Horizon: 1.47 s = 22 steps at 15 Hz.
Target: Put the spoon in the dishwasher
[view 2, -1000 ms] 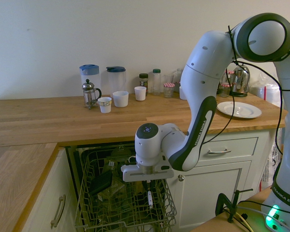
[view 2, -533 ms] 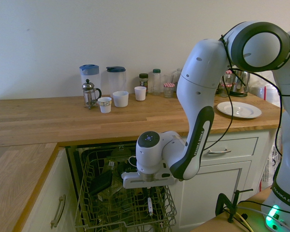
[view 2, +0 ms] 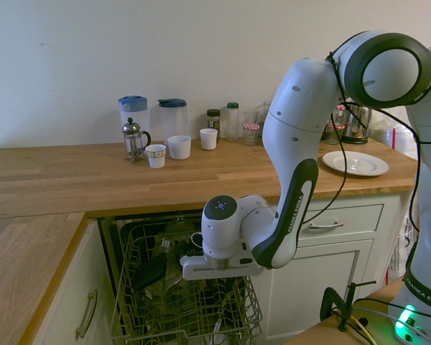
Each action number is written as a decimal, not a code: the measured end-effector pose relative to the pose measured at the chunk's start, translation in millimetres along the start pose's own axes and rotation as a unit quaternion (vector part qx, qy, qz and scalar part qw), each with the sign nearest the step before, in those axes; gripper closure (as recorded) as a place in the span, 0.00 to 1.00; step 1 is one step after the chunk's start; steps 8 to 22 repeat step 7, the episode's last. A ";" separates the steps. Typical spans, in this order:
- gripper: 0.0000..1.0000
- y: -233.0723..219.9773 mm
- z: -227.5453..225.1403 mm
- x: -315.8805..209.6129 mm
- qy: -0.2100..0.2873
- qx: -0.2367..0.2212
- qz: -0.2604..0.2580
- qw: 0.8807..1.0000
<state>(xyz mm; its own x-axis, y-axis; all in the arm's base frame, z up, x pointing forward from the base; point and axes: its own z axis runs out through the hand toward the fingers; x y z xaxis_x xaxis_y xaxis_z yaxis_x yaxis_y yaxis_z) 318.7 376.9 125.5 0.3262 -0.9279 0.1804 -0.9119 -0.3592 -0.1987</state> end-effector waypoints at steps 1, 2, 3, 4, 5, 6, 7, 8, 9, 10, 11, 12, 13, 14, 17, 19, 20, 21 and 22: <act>0.00 -3.1 -6.3 0.8 0.001 0.003 0.001 1.000; 0.00 -7.4 -16.3 2.3 0.004 0.008 0.004 1.000; 0.00 -12.6 -30.0 4.9 0.009 0.014 0.006 1.000; 0.00 -17.1 -47.7 8.4 0.015 0.020 0.009 1.000; 0.00 -20.1 -65.9 11.4 0.020 0.027 0.012 0.999; 0.00 -21.2 -85.1 14.2 0.025 0.032 0.014 0.999; 0.00 -23.0 -106.6 16.9 0.031 0.037 0.017 0.999; 0.00 -23.0 -106.6 16.9 0.031 0.037 0.017 0.999; 0.00 -23.0 -106.6 16.9 0.031 0.037 0.017 0.999; 0.00 -23.0 -106.6 16.9 0.031 0.037 0.017 0.999; 0.00 -23.0 -106.6 16.9 0.031 0.037 0.017 0.999; 0.00 -23.0 -106.6 16.9 0.031 0.037 0.017 0.999; 0.00 -23.0 -106.6 16.9 0.031 0.037 0.017 0.999; 0.00 -23.0 -106.6 16.9 0.031 0.037 0.017 0.999; 0.00 -23.0 -106.6 16.9 0.031 0.037 0.017 0.999; 0.00 -23.0 -106.6 16.9 0.031 0.037 0.017 0.999; 0.00 -23.0 -106.6 16.9 0.031 0.037 0.017 0.999; 0.00 -23.0 -106.6 16.9 0.031 0.037 0.017 0.999; 0.00 -23.0 -106.6 16.9 0.031 0.037 0.017 0.999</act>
